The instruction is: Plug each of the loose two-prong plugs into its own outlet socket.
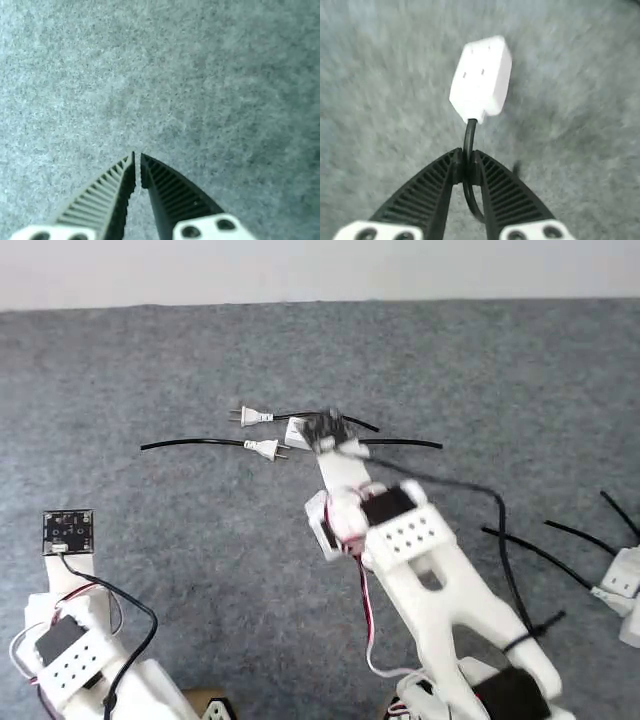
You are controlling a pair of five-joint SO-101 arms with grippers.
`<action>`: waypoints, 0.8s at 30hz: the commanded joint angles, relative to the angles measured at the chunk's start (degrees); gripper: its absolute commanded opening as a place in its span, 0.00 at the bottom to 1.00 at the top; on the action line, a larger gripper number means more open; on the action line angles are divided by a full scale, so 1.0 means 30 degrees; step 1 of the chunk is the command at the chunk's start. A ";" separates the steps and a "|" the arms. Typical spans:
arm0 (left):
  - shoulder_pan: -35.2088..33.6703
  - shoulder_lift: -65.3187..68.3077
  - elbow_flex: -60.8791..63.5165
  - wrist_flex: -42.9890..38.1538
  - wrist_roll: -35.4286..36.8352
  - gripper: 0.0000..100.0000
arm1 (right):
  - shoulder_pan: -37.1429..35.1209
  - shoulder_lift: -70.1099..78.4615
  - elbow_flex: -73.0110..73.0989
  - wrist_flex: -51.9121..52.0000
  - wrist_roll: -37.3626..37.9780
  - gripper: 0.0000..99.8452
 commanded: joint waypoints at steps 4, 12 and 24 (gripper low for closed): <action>0.0117 -0.0264 -0.0073 -0.0322 0.0176 0.02 | 0.0659 0.3648 -0.9260 0.5700 -0.2051 0.01; 0.0117 -0.0264 -0.0044 -0.0352 0.0176 0.02 | 0.0659 0.9656 -1.0286 0.7458 -0.2989 0.01; 0.0176 -0.0352 0.0132 -0.0410 0.0147 0.02 | -0.0571 0.4059 0.0381 -0.0278 -0.1436 0.01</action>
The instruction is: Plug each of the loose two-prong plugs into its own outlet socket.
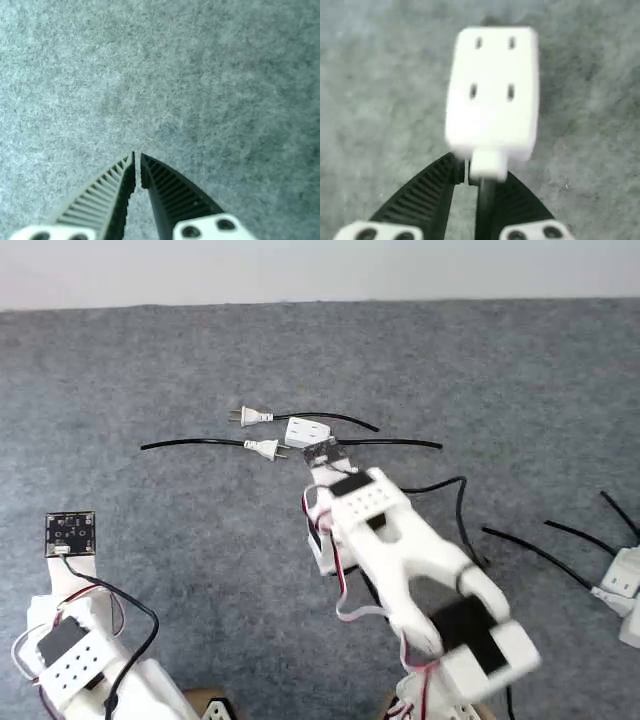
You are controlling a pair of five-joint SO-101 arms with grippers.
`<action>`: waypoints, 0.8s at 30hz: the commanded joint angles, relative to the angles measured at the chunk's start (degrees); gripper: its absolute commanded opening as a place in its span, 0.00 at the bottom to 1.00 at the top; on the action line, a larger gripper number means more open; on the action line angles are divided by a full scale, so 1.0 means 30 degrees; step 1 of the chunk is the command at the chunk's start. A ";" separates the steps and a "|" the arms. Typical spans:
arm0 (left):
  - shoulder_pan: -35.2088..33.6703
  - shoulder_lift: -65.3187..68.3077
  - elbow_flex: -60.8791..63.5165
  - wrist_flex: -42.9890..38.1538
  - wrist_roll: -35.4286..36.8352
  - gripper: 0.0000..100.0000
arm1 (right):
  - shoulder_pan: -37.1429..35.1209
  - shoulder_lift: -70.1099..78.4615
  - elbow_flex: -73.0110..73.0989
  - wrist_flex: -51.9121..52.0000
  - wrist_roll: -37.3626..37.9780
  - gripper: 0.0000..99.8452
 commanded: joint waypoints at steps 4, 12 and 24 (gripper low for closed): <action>0.0205 -0.0264 -0.0190 -0.0410 0.0147 0.02 | -0.0396 -0.4440 0.2139 -0.1187 0.2901 0.03; 0.0205 -0.0264 -0.0190 -0.0410 0.0147 0.02 | -0.2740 -0.7106 0.2227 -0.0982 0.4396 0.27; 0.0205 -0.0264 -0.0190 -0.0410 0.0117 0.02 | 0.0190 -1.3729 0.0469 0.2974 0.4484 0.25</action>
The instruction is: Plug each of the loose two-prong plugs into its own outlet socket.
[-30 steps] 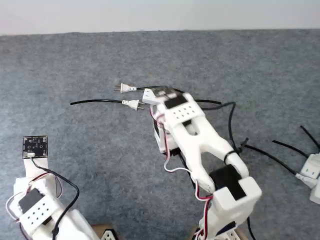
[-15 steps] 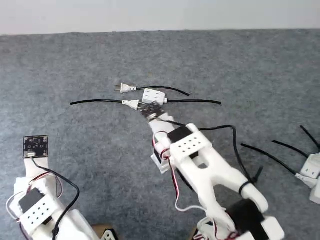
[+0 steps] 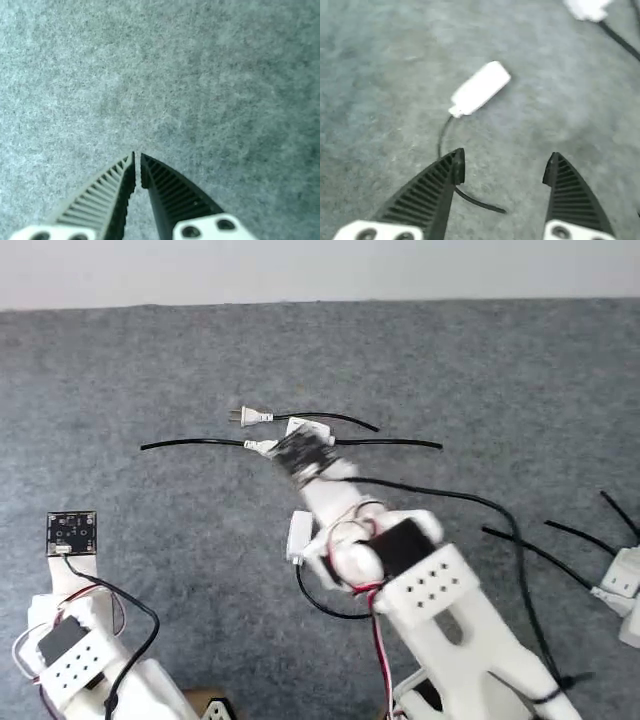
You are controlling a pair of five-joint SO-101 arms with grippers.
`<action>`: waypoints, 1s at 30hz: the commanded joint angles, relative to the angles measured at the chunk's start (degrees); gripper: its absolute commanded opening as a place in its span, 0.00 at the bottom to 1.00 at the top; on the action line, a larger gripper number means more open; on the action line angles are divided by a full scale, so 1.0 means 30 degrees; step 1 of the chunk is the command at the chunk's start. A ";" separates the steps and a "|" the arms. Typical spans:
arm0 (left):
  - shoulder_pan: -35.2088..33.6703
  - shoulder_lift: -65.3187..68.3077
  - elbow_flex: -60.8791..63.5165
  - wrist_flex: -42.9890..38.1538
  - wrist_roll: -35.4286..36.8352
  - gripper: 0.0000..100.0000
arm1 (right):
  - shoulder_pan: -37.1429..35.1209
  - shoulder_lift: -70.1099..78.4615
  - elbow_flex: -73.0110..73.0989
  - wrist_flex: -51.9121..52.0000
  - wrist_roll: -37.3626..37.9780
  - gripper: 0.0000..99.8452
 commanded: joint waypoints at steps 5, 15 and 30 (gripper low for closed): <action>0.1934 -0.0264 -0.0835 0.1055 0.0234 0.02 | 0.5114 -0.1128 0.0908 -0.1480 -0.0352 0.25; 1.7026 -0.0117 -0.5084 0.6066 0.9817 0.21 | 0.8689 -0.1128 0.5304 -0.6432 -0.1641 0.00; 2.0630 0.9700 -0.9714 0.0674 1.6440 0.06 | 1.2850 -0.1040 0.8908 -0.9451 0.0967 0.03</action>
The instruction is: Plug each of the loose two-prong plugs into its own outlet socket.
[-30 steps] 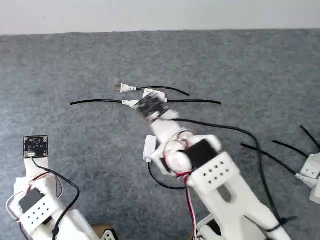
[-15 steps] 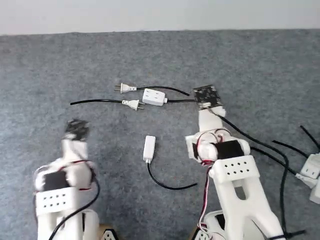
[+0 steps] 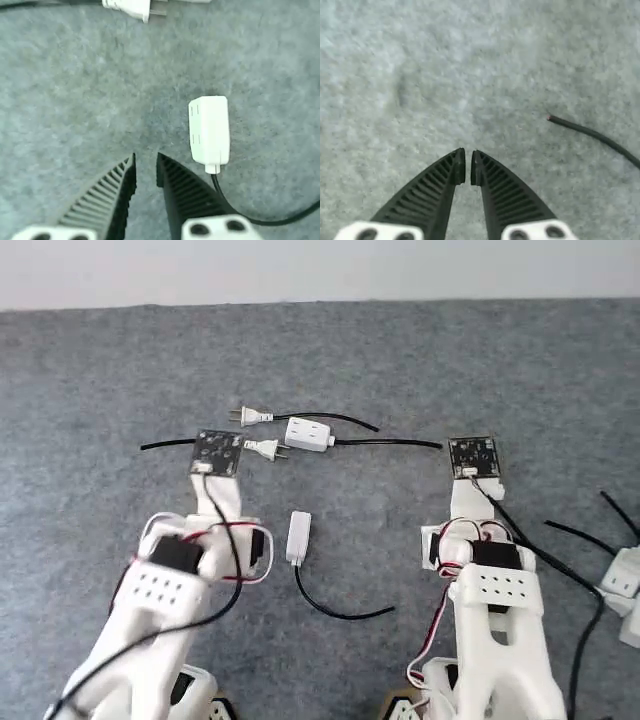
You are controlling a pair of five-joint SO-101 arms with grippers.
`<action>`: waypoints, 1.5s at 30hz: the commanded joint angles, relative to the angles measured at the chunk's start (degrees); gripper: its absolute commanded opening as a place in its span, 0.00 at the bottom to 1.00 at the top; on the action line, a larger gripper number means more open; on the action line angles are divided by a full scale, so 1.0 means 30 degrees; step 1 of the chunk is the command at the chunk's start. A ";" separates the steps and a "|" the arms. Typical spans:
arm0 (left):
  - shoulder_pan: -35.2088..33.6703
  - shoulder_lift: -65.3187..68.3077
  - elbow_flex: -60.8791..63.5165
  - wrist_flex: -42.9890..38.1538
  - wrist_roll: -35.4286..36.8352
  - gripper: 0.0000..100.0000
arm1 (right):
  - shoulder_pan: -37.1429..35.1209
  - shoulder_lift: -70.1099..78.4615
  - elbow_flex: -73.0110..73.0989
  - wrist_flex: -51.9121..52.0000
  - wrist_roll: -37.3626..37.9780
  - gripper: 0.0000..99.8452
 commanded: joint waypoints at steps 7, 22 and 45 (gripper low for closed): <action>0.2667 0.5275 -0.2535 -0.3663 0.2256 0.06 | 0.0454 -0.0249 -0.0059 -0.1685 0.0410 0.03; 0.4659 1.2132 -0.6637 -0.4220 0.4278 0.06 | 0.0630 -0.0278 0.0410 -0.2711 0.0410 0.03; 0.7209 1.1106 -0.7165 -0.4073 0.3487 0.06 | 0.0601 -0.0249 0.0469 -0.3092 0.0410 0.03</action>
